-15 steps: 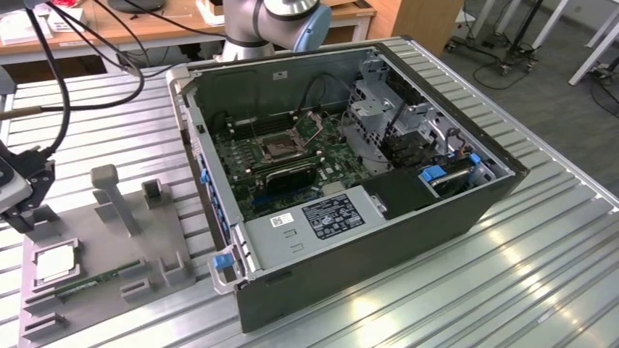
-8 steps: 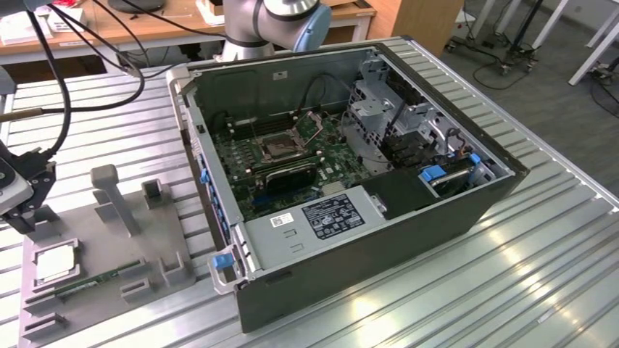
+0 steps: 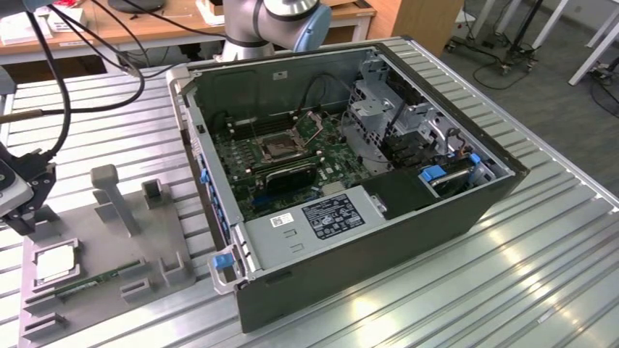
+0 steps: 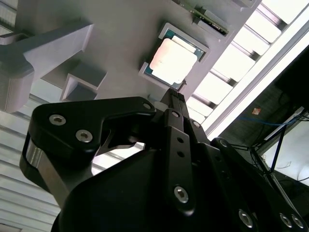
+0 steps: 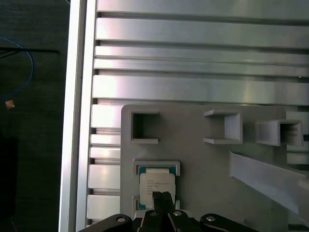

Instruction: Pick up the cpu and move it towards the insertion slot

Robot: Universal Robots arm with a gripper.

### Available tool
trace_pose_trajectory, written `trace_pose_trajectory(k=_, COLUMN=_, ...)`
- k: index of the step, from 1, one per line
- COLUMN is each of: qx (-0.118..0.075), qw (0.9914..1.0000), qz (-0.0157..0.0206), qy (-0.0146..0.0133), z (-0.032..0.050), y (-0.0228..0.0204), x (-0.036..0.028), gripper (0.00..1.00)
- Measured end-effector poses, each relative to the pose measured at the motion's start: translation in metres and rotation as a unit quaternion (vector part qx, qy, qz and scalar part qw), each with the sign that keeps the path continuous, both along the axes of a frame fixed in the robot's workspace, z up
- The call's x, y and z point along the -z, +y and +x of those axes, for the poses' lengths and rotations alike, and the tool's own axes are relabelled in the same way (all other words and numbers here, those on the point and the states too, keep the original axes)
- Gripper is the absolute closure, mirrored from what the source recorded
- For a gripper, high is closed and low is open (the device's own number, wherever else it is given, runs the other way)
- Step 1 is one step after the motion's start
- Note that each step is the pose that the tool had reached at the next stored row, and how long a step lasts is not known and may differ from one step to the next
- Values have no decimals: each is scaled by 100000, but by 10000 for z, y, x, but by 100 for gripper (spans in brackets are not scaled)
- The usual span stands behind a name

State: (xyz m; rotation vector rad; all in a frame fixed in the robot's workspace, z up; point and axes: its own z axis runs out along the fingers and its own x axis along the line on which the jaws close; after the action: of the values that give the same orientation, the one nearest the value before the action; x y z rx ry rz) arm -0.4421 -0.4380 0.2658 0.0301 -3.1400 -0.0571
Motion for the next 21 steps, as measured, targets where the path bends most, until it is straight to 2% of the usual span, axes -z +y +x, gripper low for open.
trace_pose_trajectory(k=12, qx=1, qw=100000, qz=0, qy=-2, z=0, y=-62, x=0, gripper=89)
trace_pose_trajectory(k=21, qx=3, qw=100000, qz=6, qy=-7, z=0, y=-64, x=20, gripper=89)
